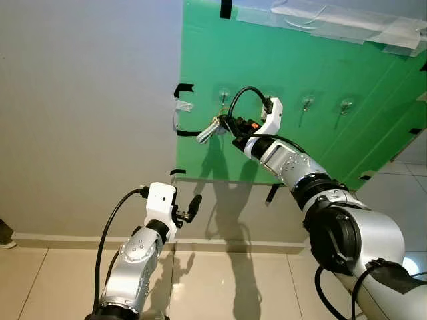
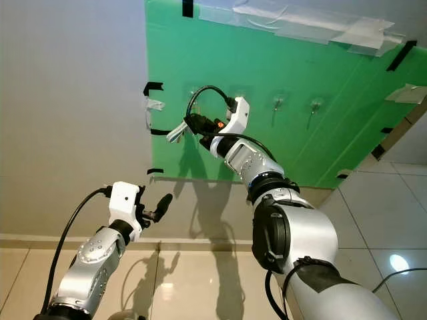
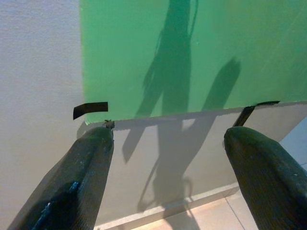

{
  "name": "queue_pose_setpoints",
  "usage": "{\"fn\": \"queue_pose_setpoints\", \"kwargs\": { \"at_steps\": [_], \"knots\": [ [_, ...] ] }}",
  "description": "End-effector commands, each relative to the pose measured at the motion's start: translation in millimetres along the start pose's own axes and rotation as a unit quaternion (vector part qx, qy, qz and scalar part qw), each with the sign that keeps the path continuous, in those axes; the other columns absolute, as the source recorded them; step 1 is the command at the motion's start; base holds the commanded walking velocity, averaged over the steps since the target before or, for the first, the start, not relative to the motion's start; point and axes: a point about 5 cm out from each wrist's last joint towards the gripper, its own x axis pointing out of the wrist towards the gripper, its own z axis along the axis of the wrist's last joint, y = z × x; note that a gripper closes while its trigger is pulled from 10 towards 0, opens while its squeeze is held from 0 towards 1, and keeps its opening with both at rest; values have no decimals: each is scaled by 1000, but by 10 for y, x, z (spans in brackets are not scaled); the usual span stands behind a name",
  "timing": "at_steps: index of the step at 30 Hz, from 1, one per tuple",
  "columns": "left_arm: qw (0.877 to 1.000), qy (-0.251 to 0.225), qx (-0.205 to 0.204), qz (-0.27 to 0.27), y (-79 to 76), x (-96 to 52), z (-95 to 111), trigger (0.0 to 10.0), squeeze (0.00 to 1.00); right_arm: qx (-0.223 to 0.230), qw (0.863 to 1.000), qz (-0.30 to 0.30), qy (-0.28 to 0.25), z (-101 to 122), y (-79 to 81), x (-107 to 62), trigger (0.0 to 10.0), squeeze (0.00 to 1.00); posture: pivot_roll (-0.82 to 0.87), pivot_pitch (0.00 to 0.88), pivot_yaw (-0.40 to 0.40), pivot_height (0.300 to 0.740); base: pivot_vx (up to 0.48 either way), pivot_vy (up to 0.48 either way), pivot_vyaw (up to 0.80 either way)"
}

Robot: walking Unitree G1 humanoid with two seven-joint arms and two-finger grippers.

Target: Hang keys on a hook

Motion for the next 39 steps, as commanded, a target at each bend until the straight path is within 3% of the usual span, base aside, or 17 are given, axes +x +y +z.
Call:
{"fn": "queue_pose_setpoints", "kwargs": {
  "at_steps": [1, 8, 9, 10, 11, 16, 19, 22, 30, 39],
  "knots": [
    [1000, -5, -7, -1, -30, 9, 27, 10000, 0, -12, 1000, -2, -10, 52, -6, -9, 0, 0, 182, 0, -133, 740, 0, 0, 0],
    [1000, -3, -13, -2, -39, 25, 32, 10000, 0, -114, 993, 40, 15, 31, 61, 10, 0, 0, 175, 0, -132, 740, 0, 0, 0],
    [1000, -3, -12, -4, -42, 26, 31, 10000, 0, -150, 987, 45, 28, 10, 66, 11, 0, 0, 175, 0, -132, 740, 0, 0, 0],
    [1000, -3, -12, -4, -42, 26, 31, 10000, 0, -150, 987, 45, 28, 10, 66, 11, 0, 0, 175, 0, -132, 740, 0, 0, 0],
    [1000, -2, -8, -14, -61, 27, 25, 10000, 0, -198, 978, 47, 37, 15, 83, 20, 0, 0, 175, 0, -132, 740, 0, 0, 0],
    [994, -19, 22, -101, -288, 4, 39, 10000, 0, -245, 967, 63, 33, 88, 142, 34, 0, 0, 176, 0, -137, 740, 0, 0, 0],
    [986, -61, 71, -138, -383, -8, 118, 10000, 0, -228, 971, 64, 10, 176, 167, 36, 0, 0, 173, 0, -135, 740, 0, 0, 0],
    [978, -103, 73, -167, -444, -31, 215, 10000, 0, -197, 977, 76, -17, 275, 228, 51, 0, 0, 171, 0, -135, 740, 0, 0, 0],
    [972, -118, 74, -187, -462, -70, 238, 10000, 0, -116, 989, 65, -62, 415, 249, 53, 0, 0, 189, 0, -134, 740, 0, 0, 0],
    [973, -114, 74, -185, -434, -143, 186, 10000, 0, -38, 997, 53, -45, 273, 236, 93, 0, 0, 221, 0, -139, 740, 0, 0, 0]
  ]
}}
